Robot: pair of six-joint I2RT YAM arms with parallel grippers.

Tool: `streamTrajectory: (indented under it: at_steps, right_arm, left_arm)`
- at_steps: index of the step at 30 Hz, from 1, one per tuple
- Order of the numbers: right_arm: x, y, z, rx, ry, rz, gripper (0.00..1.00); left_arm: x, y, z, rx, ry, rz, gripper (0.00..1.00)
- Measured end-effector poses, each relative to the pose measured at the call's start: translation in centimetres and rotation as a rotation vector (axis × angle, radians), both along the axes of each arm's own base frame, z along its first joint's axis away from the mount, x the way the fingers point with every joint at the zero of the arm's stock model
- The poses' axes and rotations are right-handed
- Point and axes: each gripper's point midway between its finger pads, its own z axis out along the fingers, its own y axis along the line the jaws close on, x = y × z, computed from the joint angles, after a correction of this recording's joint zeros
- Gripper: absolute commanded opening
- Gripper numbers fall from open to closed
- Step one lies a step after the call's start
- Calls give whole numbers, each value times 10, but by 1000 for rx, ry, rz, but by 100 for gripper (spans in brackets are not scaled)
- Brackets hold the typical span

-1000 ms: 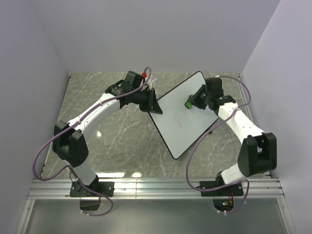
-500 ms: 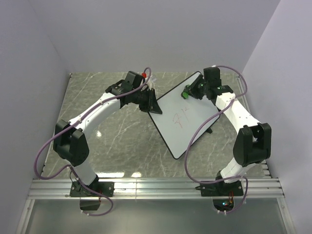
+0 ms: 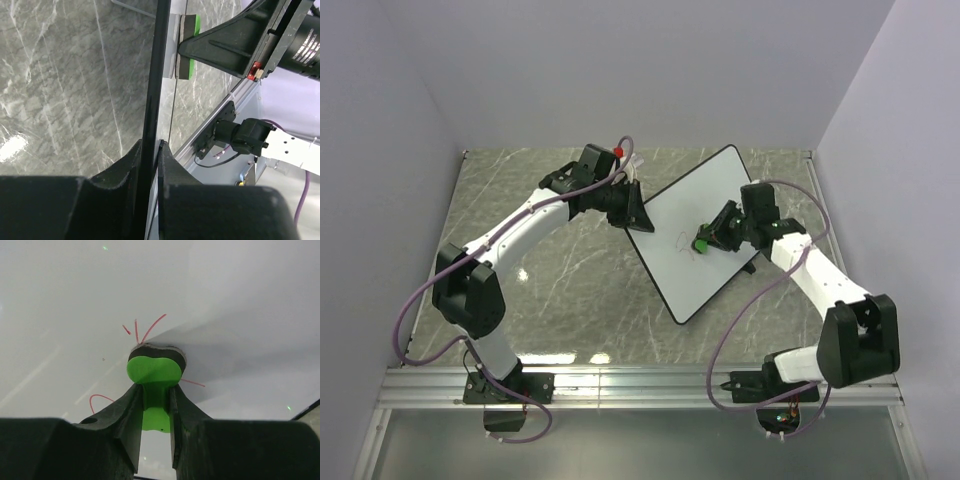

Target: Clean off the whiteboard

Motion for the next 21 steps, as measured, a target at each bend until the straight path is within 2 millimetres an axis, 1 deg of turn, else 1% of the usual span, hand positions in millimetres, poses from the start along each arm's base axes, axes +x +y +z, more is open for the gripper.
streamTrajectory:
  at_steps: [3,5,7,8,11,12,14,15,17,19,21]
  right_arm:
    - [4,2,2,-12,49,15,0]
    - [9,3,8,-18,70,20,0]
    - [26,9,24,-7,50,29,0]
    - [39,14,38,7,20,35,0]
    - [68,27,74,52,-72,54,0]
    - [75,30,84,64,-101,59,0]
    - [81,33,96,81,-140,66,0]
    - [81,34,98,86,-146,67,0]
    - [82,33,92,91,-143,64,0]
    - [78,30,77,98,-120,62,0]
    - [71,24,62,97,-97,50,0]
  left_arm:
    - [1,0,0,3,-3,1,0]
    - [2,0,0,4,-1,2,0]
    - [2,0,1,3,-2,1,0]
    - [2,0,1,2,-2,0,0]
    - [0,-3,3,0,-13,-10,0]
    - [0,-4,4,1,-18,-14,0]
    - [-1,-5,4,4,-31,-19,0]
    - [-1,-6,4,5,-32,-20,0]
    - [-1,-6,5,5,-36,-21,0]
    - [-1,-5,4,10,-26,-10,0]
    - [-1,-3,2,15,-10,2,0]
